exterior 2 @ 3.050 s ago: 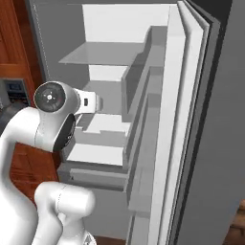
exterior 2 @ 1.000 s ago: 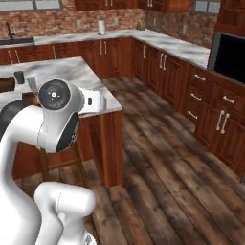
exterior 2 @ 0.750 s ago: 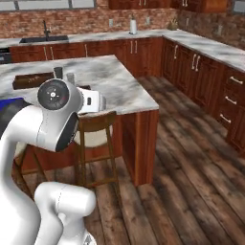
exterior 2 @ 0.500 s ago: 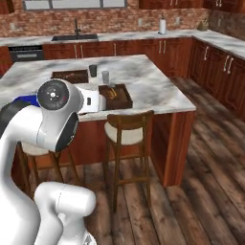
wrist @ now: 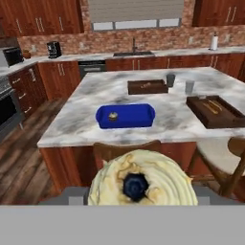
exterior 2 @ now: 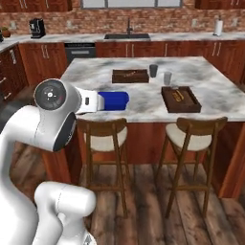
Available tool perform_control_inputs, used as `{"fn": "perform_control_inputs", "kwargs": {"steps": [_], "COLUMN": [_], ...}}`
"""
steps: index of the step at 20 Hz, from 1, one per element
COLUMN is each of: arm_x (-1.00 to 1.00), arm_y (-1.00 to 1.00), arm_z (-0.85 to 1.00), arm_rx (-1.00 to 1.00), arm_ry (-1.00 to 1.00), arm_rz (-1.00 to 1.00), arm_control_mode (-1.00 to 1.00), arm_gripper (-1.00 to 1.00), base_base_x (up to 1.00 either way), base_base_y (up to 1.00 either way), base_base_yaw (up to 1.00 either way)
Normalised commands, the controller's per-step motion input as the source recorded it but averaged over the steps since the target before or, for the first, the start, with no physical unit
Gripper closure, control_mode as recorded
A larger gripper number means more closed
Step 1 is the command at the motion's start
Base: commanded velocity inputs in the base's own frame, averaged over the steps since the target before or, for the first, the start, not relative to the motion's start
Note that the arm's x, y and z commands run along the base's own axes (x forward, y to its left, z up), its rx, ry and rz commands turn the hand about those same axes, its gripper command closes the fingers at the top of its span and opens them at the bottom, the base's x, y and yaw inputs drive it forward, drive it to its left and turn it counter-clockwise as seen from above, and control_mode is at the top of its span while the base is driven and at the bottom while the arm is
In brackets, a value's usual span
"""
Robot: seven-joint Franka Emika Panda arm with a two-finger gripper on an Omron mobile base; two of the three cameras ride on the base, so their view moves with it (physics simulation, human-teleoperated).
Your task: Take the cupcakes from the fridge and place them on the empty tray on the dining counter.
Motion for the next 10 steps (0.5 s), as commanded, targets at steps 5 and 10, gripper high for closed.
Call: {"fn": "perform_control_inputs", "kwargs": {"steps": [5,10], "arm_x": [0.0,0.0], "arm_y": [0.0,0.0], "arm_z": [0.0,0.0], "arm_rx": [0.0,0.0], "arm_ry": [0.0,0.0], "arm_rz": [0.0,0.0], "arm_control_mode": [1.0,1.0], "arm_gripper": [1.0,1.0], "base_base_x": [0.6,0.9], "base_base_y": [-0.1,-0.66], "base_base_yaw": [0.31,0.24]}}
